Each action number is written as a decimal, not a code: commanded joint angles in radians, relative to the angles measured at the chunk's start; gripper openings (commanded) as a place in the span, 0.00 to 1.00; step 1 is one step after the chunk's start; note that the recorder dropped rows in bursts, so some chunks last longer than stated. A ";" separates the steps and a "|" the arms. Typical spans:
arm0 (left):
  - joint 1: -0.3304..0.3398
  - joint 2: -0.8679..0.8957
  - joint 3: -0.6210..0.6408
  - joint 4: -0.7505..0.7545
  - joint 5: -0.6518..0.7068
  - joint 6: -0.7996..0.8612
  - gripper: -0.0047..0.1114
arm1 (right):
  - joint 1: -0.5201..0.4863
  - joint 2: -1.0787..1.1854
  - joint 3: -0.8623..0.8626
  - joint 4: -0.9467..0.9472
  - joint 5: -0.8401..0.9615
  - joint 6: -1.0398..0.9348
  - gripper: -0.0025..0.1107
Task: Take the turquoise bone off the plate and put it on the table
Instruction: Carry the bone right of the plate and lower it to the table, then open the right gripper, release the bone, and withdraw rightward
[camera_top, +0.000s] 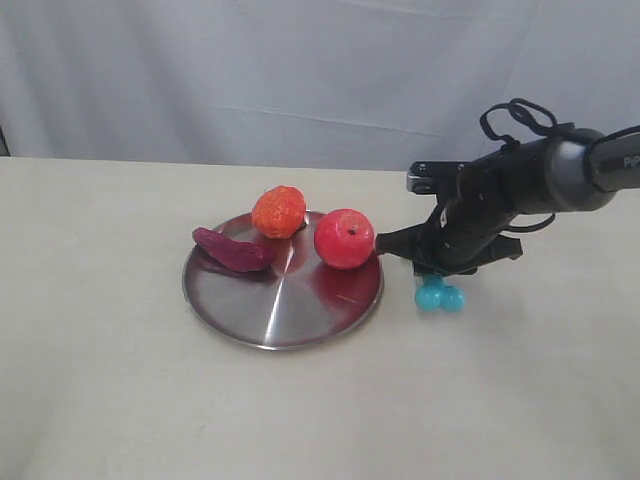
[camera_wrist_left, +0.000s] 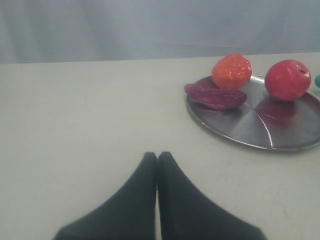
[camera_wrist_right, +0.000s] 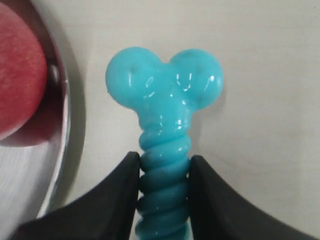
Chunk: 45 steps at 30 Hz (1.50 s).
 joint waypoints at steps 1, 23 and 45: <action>-0.003 -0.001 0.003 0.000 -0.001 -0.002 0.04 | -0.005 0.005 0.001 -0.015 0.001 0.001 0.02; -0.003 -0.001 0.003 0.000 -0.001 -0.002 0.04 | -0.003 0.007 0.003 -0.009 0.027 0.017 0.41; -0.003 -0.001 0.003 0.000 -0.001 -0.002 0.04 | -0.003 -0.097 0.003 -0.009 0.073 0.017 0.41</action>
